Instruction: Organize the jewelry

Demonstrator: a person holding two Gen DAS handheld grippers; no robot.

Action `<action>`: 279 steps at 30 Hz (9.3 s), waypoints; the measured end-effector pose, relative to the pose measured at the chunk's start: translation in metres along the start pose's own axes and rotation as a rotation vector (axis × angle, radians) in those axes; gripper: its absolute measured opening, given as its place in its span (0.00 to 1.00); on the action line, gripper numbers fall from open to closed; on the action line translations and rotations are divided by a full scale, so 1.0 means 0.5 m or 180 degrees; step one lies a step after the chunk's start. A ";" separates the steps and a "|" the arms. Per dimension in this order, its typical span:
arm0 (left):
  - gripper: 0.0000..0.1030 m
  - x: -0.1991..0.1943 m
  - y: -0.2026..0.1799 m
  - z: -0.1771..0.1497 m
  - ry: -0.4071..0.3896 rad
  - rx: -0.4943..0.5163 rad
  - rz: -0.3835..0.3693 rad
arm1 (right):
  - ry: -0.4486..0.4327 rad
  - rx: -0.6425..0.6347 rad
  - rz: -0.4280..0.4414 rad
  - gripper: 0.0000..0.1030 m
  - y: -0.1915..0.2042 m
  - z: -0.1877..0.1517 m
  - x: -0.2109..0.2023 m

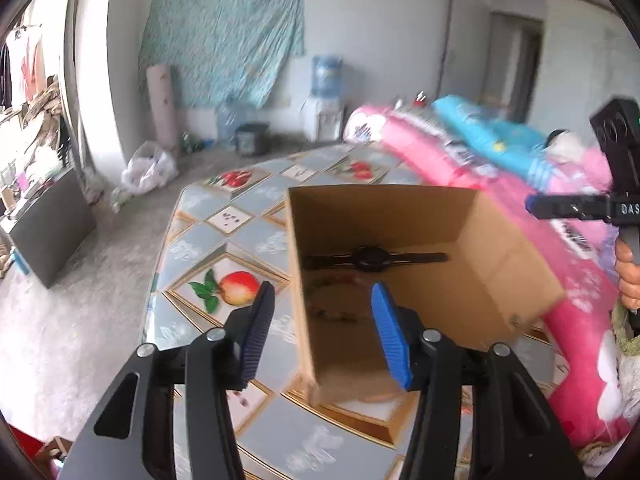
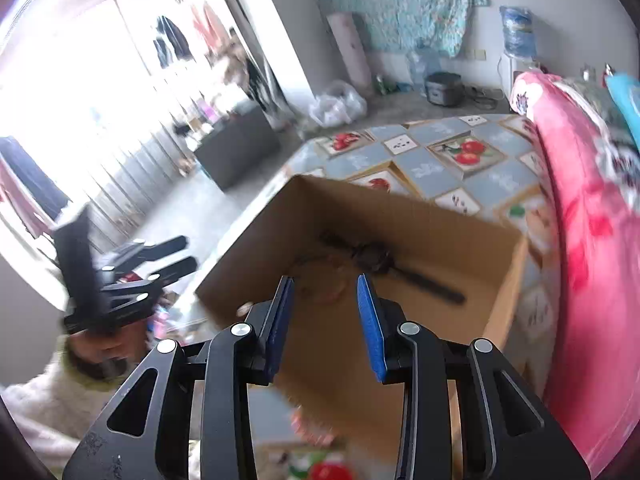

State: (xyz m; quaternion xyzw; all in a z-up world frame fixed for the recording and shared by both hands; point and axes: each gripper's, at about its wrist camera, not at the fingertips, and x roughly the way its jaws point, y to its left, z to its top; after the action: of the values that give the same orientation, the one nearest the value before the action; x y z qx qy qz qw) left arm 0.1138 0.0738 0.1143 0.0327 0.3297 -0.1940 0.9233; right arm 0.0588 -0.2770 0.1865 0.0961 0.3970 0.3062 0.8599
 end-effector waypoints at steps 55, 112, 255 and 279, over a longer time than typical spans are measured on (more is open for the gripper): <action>0.50 0.127 -0.245 -0.311 0.0315 0.0522 -0.0481 | 0.1075 -0.0953 -0.0796 0.07 0.069 -0.203 0.223; 0.21 0.139 -0.232 -0.265 0.0431 0.0538 -0.0225 | 0.0353 0.0204 -0.0511 0.16 -0.015 -0.284 0.150; 0.16 0.344 -0.182 0.104 0.1457 0.0040 -0.0847 | 0.0729 0.0058 -0.0673 0.05 -0.073 0.091 0.221; 0.57 0.120 -0.136 0.109 0.0378 -0.0116 -0.0546 | -0.0280 0.0267 -0.0540 0.37 0.000 0.032 0.073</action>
State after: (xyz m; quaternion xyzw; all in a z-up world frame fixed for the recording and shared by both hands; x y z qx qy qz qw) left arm 0.1629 -0.0195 0.1242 -0.0010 0.3890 -0.2641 0.8826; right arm 0.0889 -0.2537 0.1743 0.1115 0.3781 0.2109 0.8945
